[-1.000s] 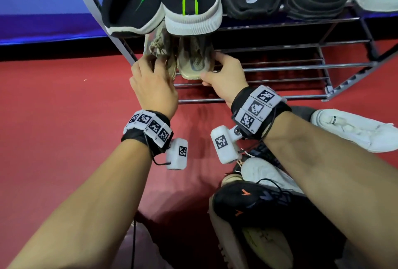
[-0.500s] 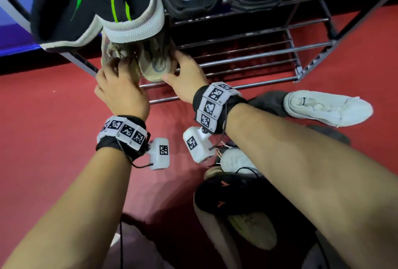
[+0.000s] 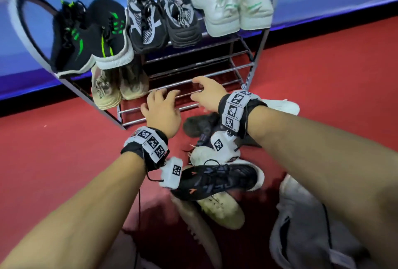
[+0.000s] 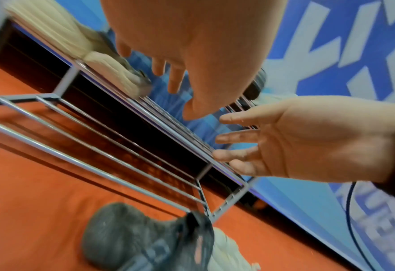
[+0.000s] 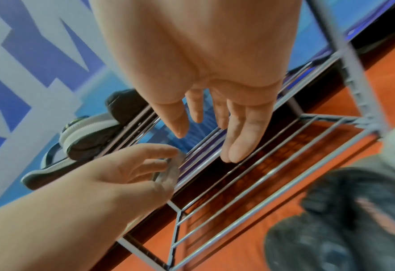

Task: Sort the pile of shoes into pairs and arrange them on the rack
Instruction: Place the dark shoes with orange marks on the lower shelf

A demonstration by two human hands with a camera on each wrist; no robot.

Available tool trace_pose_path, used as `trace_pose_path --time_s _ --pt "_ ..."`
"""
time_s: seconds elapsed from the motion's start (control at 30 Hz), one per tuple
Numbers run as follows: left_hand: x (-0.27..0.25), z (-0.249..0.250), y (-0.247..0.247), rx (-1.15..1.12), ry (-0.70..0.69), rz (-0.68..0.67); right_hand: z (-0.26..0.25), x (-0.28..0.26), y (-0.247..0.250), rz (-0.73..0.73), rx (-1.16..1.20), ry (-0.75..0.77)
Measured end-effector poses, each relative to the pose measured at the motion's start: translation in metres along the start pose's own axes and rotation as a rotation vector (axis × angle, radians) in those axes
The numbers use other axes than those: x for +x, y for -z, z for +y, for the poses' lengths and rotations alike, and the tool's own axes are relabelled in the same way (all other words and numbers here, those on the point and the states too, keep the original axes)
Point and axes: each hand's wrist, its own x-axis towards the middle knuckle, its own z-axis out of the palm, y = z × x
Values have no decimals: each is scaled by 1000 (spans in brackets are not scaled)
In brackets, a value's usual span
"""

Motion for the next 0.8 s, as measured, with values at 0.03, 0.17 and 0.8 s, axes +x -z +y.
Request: trace_pose_path --time_s 0.03,0.17,0.8 --pt "-5 11 -4 12 -53 -55 9 -10 10 7 -5 -37" --pt "-24 53 -17 3 -148 -194 51 -38 46 19 -46 -150" --pt "-53 36 -74 -3 21 -812 158 -46 20 -422 -226 -347"
